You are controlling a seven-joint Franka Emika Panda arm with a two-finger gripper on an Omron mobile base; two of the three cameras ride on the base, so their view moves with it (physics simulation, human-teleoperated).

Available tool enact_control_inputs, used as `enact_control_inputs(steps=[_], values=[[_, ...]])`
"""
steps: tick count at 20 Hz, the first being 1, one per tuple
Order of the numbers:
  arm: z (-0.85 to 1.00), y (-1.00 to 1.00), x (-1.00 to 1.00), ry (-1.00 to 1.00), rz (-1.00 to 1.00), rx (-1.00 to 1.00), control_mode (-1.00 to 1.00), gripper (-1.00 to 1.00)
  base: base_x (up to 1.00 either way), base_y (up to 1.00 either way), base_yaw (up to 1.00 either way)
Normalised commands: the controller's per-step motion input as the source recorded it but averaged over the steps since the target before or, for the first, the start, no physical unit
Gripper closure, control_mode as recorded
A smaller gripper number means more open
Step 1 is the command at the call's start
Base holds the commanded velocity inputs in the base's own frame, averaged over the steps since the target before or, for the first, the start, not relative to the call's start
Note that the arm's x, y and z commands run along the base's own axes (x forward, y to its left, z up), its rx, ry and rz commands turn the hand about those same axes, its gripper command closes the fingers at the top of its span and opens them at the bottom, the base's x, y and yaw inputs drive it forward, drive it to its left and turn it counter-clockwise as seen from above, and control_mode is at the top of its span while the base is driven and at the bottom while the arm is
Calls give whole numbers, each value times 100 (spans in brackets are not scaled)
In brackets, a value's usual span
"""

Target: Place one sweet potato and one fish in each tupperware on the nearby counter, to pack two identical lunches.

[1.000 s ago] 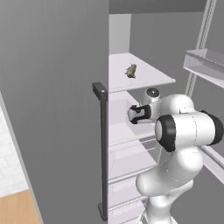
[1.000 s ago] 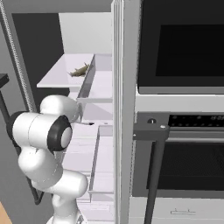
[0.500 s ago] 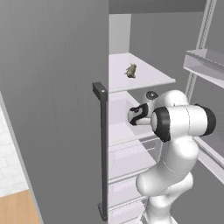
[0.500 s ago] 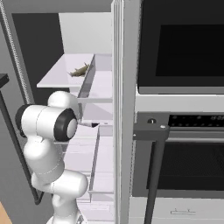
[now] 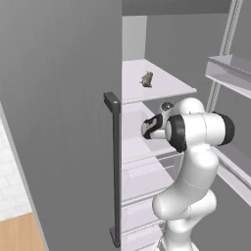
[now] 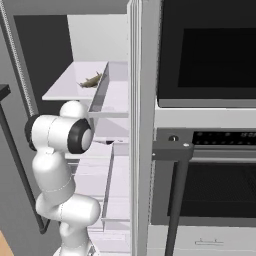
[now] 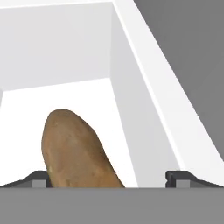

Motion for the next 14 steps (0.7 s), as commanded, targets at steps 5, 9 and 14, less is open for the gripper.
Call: enact_control_inputs(steps=[5, 9, 14], values=[[-34, -2, 0, 0, 0, -1, -100, 100, 0, 0, 0], [-2, 0, 0, 0, 0, 0, -100, 100, 0, 0, 0], [36, 5, -49, -14, 0, 0, -100, 100, 0, 0, 0]])
